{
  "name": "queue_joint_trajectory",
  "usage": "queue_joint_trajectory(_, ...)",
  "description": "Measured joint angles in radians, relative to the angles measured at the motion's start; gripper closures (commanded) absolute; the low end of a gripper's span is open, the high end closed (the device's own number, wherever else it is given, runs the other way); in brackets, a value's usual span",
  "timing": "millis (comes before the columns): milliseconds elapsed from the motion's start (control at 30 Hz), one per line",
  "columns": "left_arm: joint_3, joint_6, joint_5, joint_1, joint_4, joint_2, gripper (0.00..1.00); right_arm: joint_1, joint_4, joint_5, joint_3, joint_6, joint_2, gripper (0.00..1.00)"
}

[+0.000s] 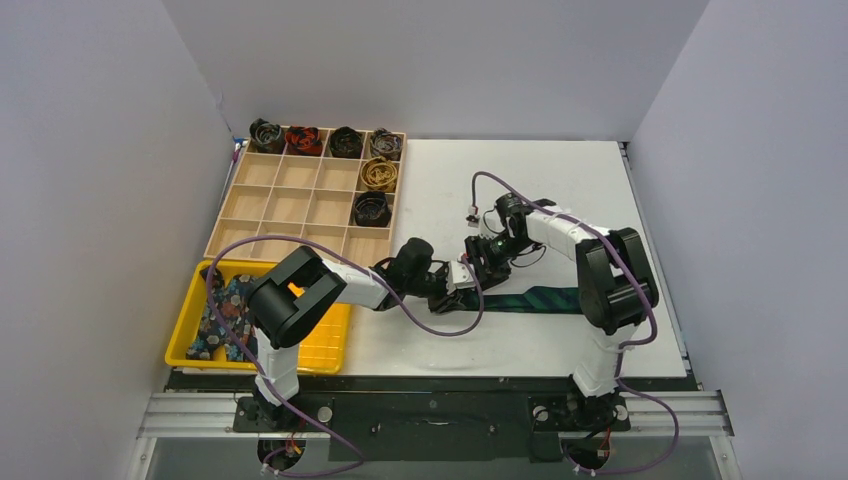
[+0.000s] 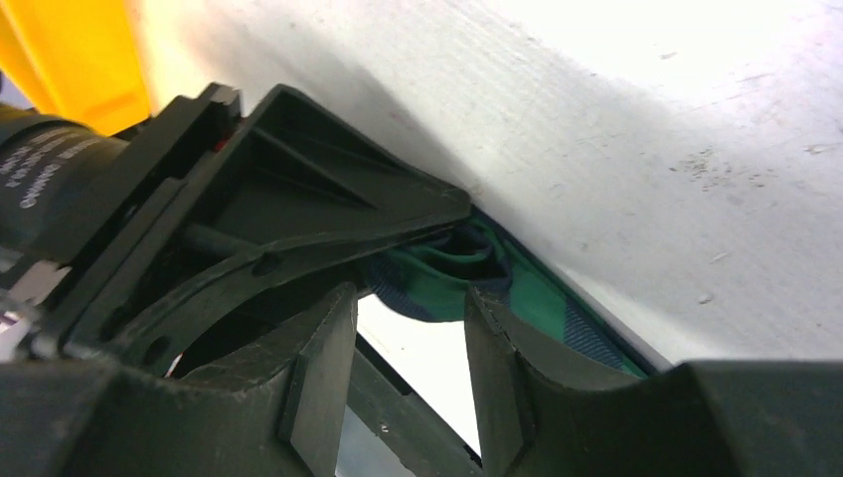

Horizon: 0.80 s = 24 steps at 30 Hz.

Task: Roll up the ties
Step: Roll the tie at the center of the board.

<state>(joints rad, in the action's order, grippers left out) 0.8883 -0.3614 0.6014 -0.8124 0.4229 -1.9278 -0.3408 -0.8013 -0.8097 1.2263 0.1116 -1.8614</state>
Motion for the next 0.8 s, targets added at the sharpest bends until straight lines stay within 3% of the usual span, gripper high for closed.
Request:
queue_joint_trajectory(200, 0.004, 0.0, -0.003, 0.0, -0.008, 0.0, 0.84, -0.015, 0.003, 0.088, -0.007, -0.001, -0.034, 0.6)
queue_joint_trajectory(367, 0.005, 0.0, -0.003, -0.001, -0.01, 0.0, 0.84, -0.024, 0.003, 0.115, -0.016, -0.002, -0.034, 0.75)
queue_joint_trajectory(533, 0.005, 0.0, -0.003, -0.001, -0.01, 0.0, 0.84, -0.025, 0.0, 0.114, -0.016, 0.003, -0.034, 0.59)
queue_joint_trajectory(800, 0.005, -0.002, -0.003, -0.001, -0.009, 0.0, 0.84, -0.013, -0.001, 0.063, -0.034, 0.038, -0.034, 0.64)
